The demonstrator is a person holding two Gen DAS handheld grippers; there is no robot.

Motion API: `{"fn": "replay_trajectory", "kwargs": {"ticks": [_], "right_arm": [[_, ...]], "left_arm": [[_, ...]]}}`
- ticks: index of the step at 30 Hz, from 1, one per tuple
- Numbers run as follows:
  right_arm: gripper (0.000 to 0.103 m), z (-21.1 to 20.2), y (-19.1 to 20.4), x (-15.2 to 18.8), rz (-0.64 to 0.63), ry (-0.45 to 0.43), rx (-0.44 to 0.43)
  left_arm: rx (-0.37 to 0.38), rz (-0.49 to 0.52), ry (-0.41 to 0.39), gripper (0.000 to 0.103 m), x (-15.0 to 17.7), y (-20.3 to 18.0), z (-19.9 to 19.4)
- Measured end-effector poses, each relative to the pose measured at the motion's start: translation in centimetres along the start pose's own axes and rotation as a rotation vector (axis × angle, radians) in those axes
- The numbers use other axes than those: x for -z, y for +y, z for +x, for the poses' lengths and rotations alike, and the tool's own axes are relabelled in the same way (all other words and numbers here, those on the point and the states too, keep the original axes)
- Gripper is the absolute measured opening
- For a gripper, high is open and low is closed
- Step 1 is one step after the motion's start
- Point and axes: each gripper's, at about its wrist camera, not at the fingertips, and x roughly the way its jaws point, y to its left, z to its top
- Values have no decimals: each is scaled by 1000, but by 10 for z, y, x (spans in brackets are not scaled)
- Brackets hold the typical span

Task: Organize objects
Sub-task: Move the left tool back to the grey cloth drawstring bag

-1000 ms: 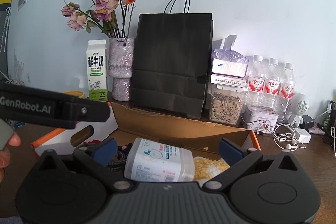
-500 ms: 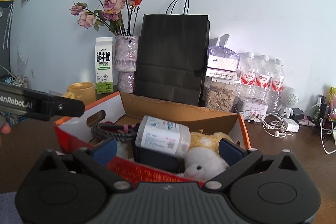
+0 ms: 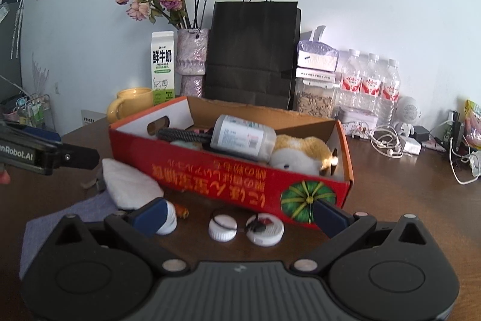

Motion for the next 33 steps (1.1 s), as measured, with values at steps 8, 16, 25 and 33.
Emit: {"fn": "replay_trajectory", "kwargs": {"ticks": [8, 16, 25, 33], "right_arm": [[103, -14, 4, 29, 10, 52, -19], [103, -16, 1, 43, 33, 77, -31], [103, -14, 2, 43, 39, 86, -44], [103, -8, 7, 51, 34, 130, -78]], "left_arm": [[29, 30, 78, 103, 35, -1, -6], [70, 57, 140, 103, 55, -5, -4], [82, 120, 156, 103, 59, -14, 4], [100, 142, 145, 103, 61, -10, 17]]}}
